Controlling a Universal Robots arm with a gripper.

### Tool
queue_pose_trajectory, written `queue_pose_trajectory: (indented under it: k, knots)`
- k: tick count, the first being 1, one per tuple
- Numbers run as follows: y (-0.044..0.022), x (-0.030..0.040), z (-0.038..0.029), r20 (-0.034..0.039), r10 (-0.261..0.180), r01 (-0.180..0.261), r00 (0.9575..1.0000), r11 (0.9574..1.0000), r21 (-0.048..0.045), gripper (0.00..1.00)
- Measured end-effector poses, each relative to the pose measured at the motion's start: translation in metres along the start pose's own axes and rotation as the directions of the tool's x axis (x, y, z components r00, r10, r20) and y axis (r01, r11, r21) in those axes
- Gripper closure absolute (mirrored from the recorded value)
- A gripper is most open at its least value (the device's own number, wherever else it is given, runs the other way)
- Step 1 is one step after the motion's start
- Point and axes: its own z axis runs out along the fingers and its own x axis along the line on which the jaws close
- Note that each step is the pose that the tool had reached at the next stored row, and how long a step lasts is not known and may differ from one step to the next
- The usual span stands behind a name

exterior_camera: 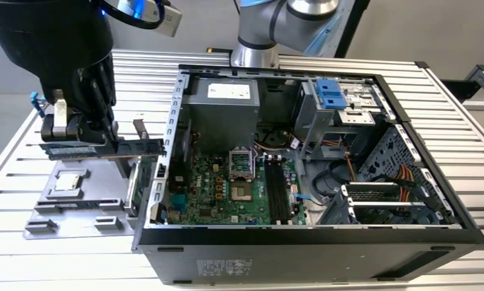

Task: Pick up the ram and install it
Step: 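Pick up the ram and move it above insertion slot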

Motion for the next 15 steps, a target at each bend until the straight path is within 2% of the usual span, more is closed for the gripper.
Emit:
queue_pose_trajectory:
  k: [15]
  knots:
    - [-0.0256, 0.0018, -0.0006, 0.0001, 0.0, 0.0, 1.0, 1.0, -0.0001, 1.0]
